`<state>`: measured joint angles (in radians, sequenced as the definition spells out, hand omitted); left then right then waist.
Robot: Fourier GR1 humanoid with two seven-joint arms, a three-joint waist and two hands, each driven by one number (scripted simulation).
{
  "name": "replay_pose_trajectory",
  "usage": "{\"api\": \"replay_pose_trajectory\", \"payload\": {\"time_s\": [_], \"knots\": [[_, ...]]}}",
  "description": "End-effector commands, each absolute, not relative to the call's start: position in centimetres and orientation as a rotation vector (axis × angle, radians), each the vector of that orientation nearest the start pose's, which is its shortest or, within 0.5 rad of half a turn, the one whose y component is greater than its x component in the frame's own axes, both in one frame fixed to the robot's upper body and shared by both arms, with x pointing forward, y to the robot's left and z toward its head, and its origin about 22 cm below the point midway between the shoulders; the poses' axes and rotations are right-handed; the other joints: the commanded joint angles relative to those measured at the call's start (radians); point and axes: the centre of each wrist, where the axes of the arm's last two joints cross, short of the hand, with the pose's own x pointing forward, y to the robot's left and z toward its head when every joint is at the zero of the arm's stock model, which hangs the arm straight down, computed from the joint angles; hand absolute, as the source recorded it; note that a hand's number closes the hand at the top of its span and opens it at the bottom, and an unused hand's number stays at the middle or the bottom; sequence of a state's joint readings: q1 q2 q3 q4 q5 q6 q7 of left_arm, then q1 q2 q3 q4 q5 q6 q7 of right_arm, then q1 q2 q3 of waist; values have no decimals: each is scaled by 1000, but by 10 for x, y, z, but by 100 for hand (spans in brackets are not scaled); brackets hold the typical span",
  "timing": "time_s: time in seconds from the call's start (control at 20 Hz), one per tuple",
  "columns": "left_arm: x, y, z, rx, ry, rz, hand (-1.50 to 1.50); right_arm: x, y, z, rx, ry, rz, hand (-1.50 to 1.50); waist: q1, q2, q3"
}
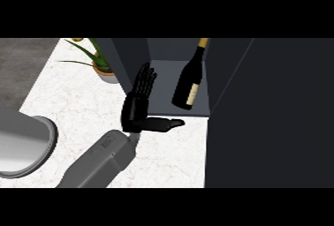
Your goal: Pick up the wine, place it into the cabinet and close the cabinet
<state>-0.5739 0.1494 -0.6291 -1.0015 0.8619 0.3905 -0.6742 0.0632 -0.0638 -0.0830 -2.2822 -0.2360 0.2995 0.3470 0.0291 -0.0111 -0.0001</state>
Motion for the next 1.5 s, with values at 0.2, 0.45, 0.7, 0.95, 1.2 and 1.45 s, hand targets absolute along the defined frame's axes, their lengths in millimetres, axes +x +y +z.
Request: {"api": "replay_pose_trajectory", "payload": {"time_s": [0.2, 0.45, 0.7, 0.95, 1.2, 1.45], "knots": [[232, 125, 24, -384, -1854, 114, -150, 171, -254, 156, 226, -1890, 249, -150, -8, 3, 1], [217, 134, 65, -376, -1853, 129, -150, 174, -232, 154, 245, -1891, 281, -150, -22, 8, 0], [184, 142, 75, -341, -1896, 169, -150, 168, -245, 161, 243, -1866, 431, 150, -24, 7, 1], [171, 156, 73, -270, -1904, 178, -150, 166, -243, 165, 323, -1774, 728, 150, -20, 7, 1], [145, 207, 90, -209, -1926, 195, -150, 154, -233, 159, 434, -1719, 749, 150, -14, 8, 0], [120, 231, 94, -192, -1927, 214, -150, 123, -206, 164, 583, -1648, 735, 150, -9, 3, -1]]}}
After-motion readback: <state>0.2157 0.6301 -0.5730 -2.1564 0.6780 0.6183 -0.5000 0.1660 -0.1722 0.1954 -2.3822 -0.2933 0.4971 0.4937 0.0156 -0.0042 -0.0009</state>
